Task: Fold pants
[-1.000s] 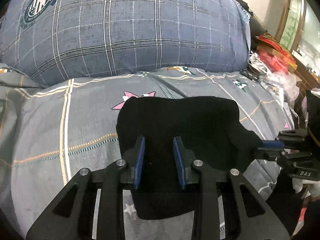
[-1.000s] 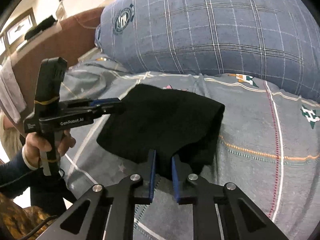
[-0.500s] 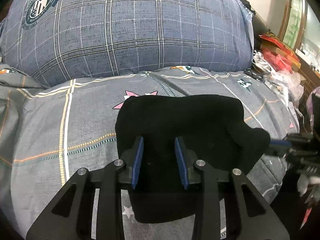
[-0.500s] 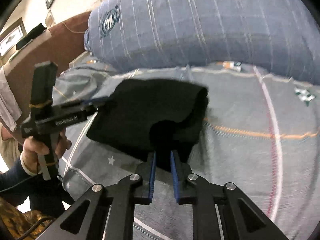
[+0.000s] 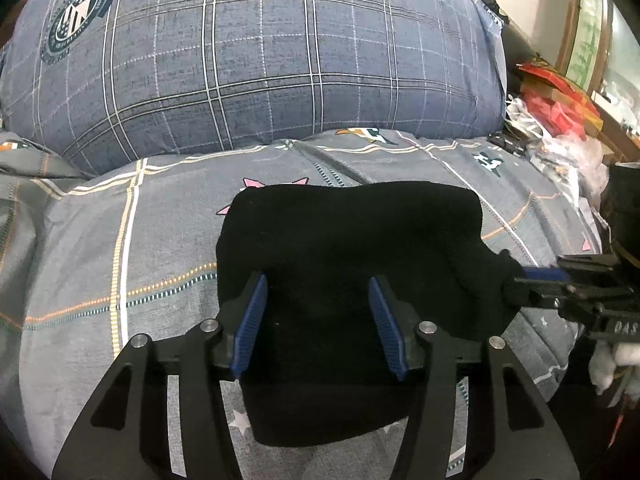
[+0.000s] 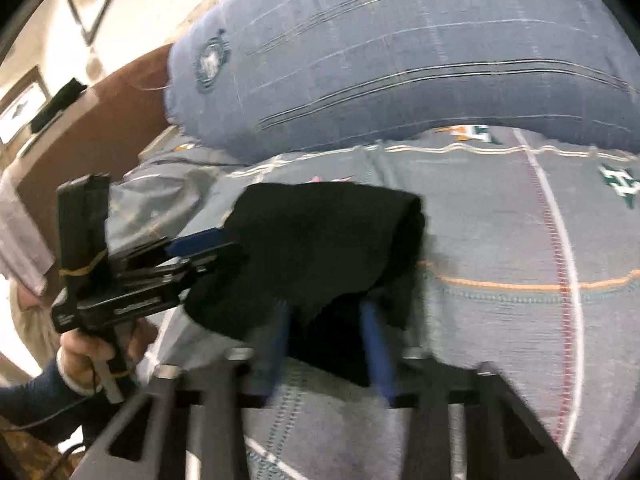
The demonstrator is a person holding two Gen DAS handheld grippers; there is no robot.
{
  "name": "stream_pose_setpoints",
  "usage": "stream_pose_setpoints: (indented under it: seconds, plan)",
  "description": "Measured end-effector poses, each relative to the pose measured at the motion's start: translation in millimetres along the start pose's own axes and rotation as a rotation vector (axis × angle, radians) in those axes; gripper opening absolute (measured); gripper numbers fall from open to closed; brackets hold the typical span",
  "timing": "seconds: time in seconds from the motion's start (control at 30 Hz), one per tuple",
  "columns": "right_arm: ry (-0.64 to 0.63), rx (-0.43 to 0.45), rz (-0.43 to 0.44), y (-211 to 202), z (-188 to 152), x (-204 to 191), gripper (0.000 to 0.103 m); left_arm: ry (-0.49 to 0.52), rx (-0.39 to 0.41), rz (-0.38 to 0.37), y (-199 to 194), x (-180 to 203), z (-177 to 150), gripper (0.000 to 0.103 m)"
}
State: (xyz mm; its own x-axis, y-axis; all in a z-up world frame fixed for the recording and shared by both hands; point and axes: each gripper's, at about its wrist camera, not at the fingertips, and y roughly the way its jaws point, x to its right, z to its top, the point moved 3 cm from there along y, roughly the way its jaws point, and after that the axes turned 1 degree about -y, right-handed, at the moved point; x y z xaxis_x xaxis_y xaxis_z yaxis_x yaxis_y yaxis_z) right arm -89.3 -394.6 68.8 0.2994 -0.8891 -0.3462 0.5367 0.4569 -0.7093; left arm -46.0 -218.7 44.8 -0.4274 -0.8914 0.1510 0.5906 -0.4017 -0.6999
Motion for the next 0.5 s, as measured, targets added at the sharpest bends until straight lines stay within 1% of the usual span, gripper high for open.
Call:
stream_pose_setpoints:
  seconds: [0.03,0.1,0.13,0.17,0.23,0.33,0.4,0.43,0.47,0.5]
  plan:
    - [-0.033,-0.006,-0.004,-0.6,-1.6,-6.5,0.015,-0.003,0.002,-0.004,0.9,-0.3,-1.2,0.054]
    - [-0.104,-0.052,-0.057,2.8,-8.1,-15.1,0.014,-0.007,0.003,-0.009,2.8,-0.2,-2.2,0.055]
    - [-0.114,-0.074,-0.08,6.9,-11.8,-13.7,0.014,-0.006,0.003,-0.007,3.8,0.3,-2.7,0.055]
    - [-0.097,-0.082,-0.078,10.2,-15.5,-8.8,0.014,-0.004,0.005,-0.001,3.9,1.0,-2.7,0.055]
    - [-0.042,-0.058,-0.042,9.0,-18.8,-1.3,0.014,-0.004,0.008,0.004,3.7,2.4,-2.8,0.055]
    - [-0.032,-0.045,-0.04,2.8,-20.7,1.5,0.014,-0.004,0.011,0.001,3.0,1.5,-3.6,0.056]
    - [-0.033,-0.027,-0.048,-6.7,-20.8,2.2,0.016,-0.017,0.016,-0.019,0.3,-1.2,-3.5,0.056]
    - [-0.02,-0.005,-0.041,-14.4,-19.8,3.8,0.017,-0.032,0.021,-0.042,-2.1,-3.9,-2.8,0.056]
    - [-0.004,0.015,-0.033,-20.3,-20.2,3.6,0.021,-0.06,0.025,-0.073,-5.3,-7.7,-1.8,0.056]
    - [0.017,0.033,-0.023,-25.4,-19.2,6.3,0.031,-0.088,0.025,-0.1,-7.9,-10.7,-0.7,0.056]
